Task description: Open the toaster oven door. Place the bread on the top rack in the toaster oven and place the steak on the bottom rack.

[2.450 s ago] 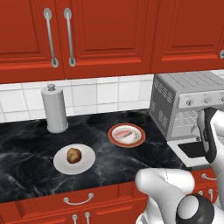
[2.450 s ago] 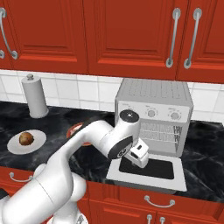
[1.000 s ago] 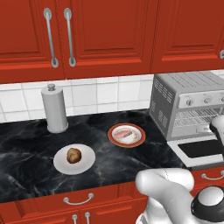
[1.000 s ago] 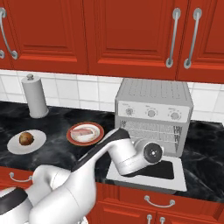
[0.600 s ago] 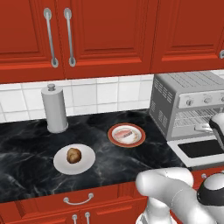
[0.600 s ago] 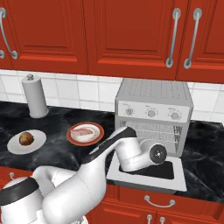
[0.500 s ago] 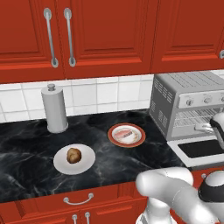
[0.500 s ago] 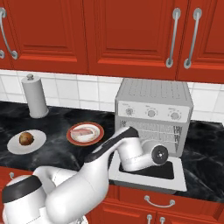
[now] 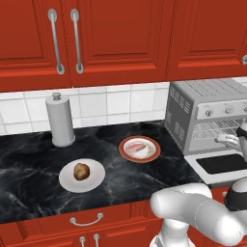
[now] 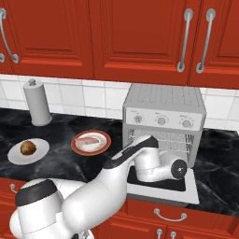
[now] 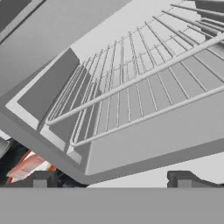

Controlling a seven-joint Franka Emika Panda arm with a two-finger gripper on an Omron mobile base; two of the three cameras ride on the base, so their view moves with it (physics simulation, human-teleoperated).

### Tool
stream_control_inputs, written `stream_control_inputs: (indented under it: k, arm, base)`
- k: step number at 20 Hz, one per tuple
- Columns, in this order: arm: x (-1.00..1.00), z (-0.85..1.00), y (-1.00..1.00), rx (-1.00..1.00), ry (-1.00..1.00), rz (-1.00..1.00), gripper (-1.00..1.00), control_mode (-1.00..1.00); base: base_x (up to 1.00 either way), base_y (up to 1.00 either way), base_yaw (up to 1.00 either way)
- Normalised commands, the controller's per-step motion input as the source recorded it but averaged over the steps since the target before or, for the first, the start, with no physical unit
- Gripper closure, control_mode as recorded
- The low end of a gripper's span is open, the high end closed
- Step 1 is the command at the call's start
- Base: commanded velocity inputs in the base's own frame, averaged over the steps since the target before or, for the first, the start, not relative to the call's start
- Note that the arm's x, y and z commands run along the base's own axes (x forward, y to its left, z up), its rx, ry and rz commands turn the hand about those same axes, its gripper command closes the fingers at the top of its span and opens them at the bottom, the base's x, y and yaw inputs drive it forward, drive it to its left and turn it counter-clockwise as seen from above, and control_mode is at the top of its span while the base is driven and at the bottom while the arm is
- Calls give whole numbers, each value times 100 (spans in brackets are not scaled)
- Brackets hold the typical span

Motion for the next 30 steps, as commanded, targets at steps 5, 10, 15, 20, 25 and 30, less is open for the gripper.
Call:
stream_control_inputs:
  k: [5, 10, 15, 20, 25, 30]
  arm:
    - [10, -13, -8, 6, -2, 0, -100, -100]
    - [25, -5, -1, 3, -1, 0, -100, -100]
    - [25, -12, -4, 3, -3, 0, -100, -100]
    - [22, -21, -2, 1, -7, 0, -100, -100]
    - [20, -18, -5, 2, -6, 0, -100, -100]
    - [19, -5, -11, 0, 0, 0, -100, -100]
  base:
    - [0, 0, 0]
    - [0, 0, 0]
    - [0, 0, 0]
    - [0, 0, 0]
    - [0, 0, 0]
    - [0, 0, 0]
